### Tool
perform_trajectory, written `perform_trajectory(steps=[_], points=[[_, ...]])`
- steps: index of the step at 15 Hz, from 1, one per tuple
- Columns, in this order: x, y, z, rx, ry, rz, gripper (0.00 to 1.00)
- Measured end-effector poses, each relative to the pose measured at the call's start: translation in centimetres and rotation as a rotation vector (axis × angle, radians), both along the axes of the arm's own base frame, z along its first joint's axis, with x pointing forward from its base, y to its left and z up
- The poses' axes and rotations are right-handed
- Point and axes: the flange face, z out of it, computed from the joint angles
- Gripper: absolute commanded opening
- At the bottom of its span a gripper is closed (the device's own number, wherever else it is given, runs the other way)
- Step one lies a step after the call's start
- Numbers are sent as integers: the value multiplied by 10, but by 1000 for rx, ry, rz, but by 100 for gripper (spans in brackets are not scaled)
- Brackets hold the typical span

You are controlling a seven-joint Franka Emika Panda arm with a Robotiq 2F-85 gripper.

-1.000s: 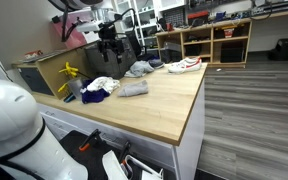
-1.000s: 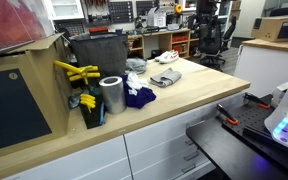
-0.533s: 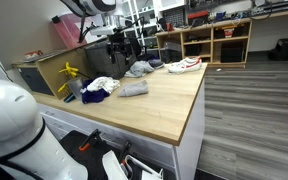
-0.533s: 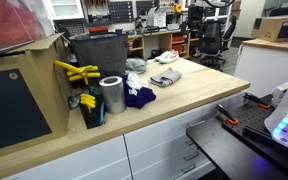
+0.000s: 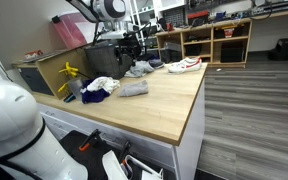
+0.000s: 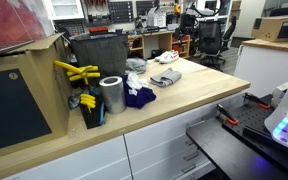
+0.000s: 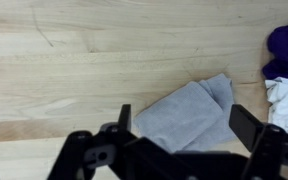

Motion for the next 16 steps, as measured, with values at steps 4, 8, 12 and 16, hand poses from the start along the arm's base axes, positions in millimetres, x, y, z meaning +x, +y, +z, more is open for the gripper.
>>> perform_trajectory(steps=[4,8,12,16], points=[[2,0,1,0,-3,0,100],[7,-1,-14,0,-1,-7,100],[25,2,-49,11,-29,-21,100],[47,11,-85,31,-26,-36,100]])
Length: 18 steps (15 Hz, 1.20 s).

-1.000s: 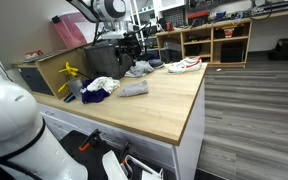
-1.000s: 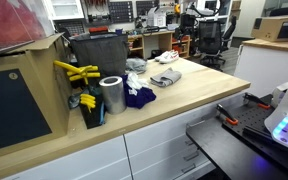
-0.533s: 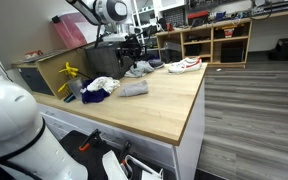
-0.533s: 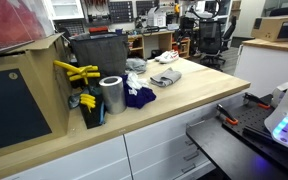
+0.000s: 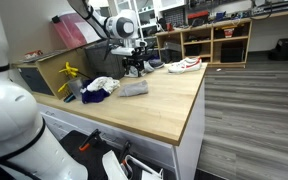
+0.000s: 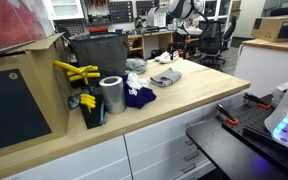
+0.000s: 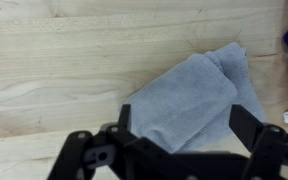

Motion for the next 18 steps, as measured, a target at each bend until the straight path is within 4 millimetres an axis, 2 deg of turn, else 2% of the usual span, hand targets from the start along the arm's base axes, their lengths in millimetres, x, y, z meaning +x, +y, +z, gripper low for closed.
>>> perform_trajectory(steps=[6,13,18], points=[[31,16,-41,15,17,-28,100],[66,43,-55,20,-6,-44,100],[76,59,-72,22,15,-46,100]])
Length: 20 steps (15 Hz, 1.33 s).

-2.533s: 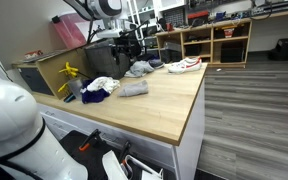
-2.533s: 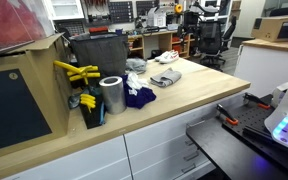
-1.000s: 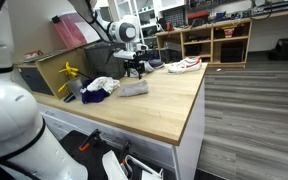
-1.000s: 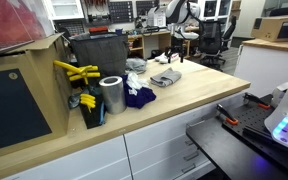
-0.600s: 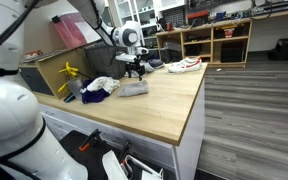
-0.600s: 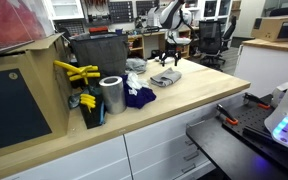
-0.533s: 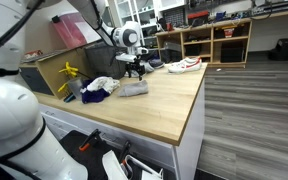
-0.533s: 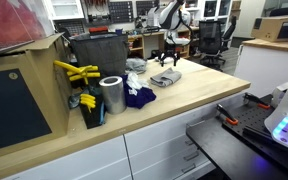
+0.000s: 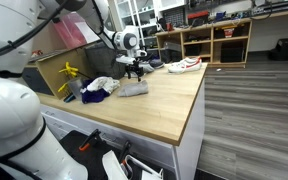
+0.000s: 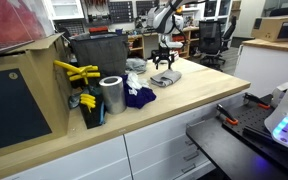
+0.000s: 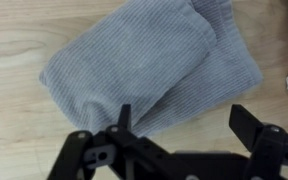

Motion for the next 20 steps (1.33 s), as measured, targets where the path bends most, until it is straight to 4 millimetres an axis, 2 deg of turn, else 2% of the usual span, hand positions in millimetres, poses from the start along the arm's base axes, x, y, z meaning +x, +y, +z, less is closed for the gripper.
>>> perform_trajectory(steps=[5,6,8,12,17,20], points=[[-2,1,-14,-7,75,-12,99],[-4,-2,-15,-10,93,-16,74],[-7,-9,-18,-18,125,-28,71],[-9,-22,-20,-27,151,-47,40],[-9,-21,-19,-35,148,-38,3],[-8,-20,-15,-44,140,-30,0]])
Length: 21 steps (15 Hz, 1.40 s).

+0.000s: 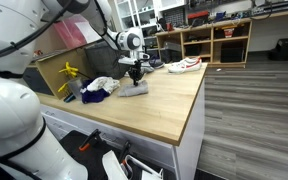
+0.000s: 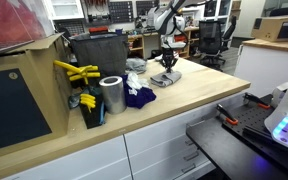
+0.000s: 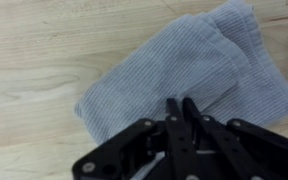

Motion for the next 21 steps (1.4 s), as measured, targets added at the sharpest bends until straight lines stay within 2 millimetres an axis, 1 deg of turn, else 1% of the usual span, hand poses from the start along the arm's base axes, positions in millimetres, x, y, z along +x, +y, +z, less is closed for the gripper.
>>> perform_trajectory(steps=[5,8,10,13,18,21], points=[[-2,-3,13,-7,-6,12,0],[-14,-10,19,2,37,39,0],[-28,-15,23,11,79,66,0],[-56,-21,25,16,147,108,0],[-106,-33,20,-37,226,209,0],[-129,-44,20,-57,254,266,0]])
